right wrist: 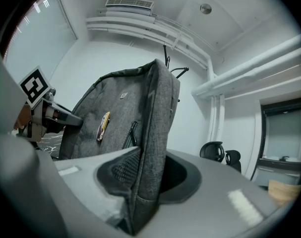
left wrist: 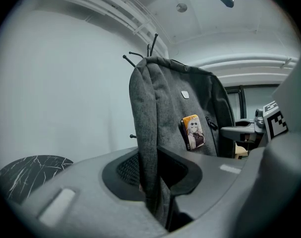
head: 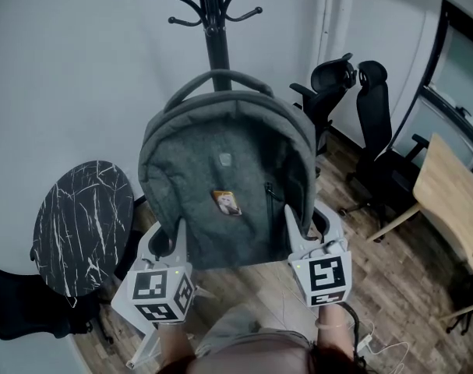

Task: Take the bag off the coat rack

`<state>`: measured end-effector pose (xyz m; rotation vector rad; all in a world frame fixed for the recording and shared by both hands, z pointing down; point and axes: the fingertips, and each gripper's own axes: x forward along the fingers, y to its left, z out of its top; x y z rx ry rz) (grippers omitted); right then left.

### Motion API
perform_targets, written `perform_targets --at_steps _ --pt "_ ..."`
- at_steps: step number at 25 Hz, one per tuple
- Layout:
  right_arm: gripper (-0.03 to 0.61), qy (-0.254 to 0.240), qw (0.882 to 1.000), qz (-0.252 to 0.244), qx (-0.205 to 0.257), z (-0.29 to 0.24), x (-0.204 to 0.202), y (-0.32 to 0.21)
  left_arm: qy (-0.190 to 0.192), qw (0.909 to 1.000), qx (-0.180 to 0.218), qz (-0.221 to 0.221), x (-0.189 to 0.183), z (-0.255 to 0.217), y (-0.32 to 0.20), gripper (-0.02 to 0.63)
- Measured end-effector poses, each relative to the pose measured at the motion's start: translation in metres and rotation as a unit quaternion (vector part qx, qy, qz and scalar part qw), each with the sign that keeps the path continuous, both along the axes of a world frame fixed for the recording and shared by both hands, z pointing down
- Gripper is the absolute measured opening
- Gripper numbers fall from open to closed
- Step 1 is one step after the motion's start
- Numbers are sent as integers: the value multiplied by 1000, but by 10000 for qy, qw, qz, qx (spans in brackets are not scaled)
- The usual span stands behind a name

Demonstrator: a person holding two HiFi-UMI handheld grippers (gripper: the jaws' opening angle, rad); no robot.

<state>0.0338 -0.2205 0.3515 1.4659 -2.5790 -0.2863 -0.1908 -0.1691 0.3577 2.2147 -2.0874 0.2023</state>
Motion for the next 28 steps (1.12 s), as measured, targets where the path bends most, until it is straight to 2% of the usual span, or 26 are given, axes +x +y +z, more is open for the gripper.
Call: perform_targets --at_steps 28 --pt "103 -132 9999 -15 31 4 44 98 -108 9999 27 -27 44 -1 100 75"
